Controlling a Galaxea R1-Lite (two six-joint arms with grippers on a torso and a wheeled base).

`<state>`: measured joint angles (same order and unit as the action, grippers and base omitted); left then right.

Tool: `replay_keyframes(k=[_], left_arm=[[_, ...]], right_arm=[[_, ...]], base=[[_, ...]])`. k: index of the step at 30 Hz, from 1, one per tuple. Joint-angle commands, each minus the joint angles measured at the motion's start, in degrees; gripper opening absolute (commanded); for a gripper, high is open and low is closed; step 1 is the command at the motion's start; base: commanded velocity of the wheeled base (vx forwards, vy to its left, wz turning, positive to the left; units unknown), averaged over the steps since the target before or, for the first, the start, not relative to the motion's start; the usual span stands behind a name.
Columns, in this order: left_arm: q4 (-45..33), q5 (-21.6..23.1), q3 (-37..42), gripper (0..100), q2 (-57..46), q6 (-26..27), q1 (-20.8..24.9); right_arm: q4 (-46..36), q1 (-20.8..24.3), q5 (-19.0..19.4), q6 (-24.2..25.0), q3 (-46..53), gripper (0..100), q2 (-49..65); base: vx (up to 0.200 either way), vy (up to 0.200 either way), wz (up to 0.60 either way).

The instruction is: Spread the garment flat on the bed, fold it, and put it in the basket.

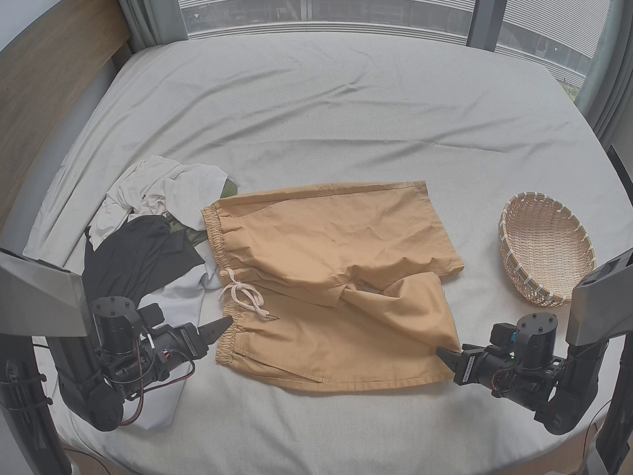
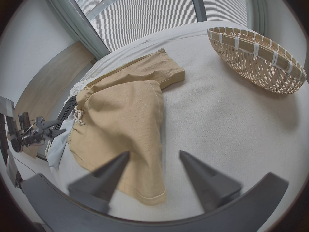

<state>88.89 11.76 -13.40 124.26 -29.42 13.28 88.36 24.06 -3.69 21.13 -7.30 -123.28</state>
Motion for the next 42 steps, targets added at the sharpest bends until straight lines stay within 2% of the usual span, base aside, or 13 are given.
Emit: replay_keyframes(k=[1, 6, 14, 20, 27, 28, 35, 42], left_arm=[[0.0, 0.1, 0.6, 100, 2.7, 0.0, 0.1], [0.0, 0.1, 0.9, 100, 4.8, -0.1, 0.3], [0.0, 0.5, 0.2, 100, 6.0, -1.7, 1.1], [0.0, 0.6, 0.0, 100, 5.6, -4.7, 3.8], [0.0, 0.5, -2.2, 100, 6.8, -4.8, 4.7], [0.0, 0.5, -2.3, 0, 7.1, -4.8, 4.8], [0.0, 0.3, -2.2, 0, 7.4, -4.8, 4.2], [0.0, 0.6, 2.2, 0, 3.6, -4.2, 0.9]], right_arm=[[0.1, -1.7, -0.1, 0.1, 0.0, 100, 0.4], [0.1, -4.2, 0.0, 0.3, 0.8, 100, 2.4], [0.1, -3.6, 0.1, 0.6, 2.1, 100, 3.3], [0.0, -3.5, 0.0, 0.6, 2.1, 100, 3.6], [0.0, -3.5, 0.0, 0.7, 2.6, 100, 3.7], [0.0, -3.5, 0.0, 0.7, 2.6, 100, 3.6], [0.0, -3.5, 0.0, 0.7, 2.8, 100, 3.6], [0.0, -3.4, 0.1, 0.7, 2.9, 100, 3.6]], base=[[0.0, 0.0, 0.0], [0.0, 0.0, 0.0], [0.0, 0.0, 0.0], [0.0, 0.0, 0.0], [0.0, 0.0, 0.0], [0.0, 0.0, 0.0], [0.0, 0.0, 0.0], [0.0, 0.0, 0.0]])
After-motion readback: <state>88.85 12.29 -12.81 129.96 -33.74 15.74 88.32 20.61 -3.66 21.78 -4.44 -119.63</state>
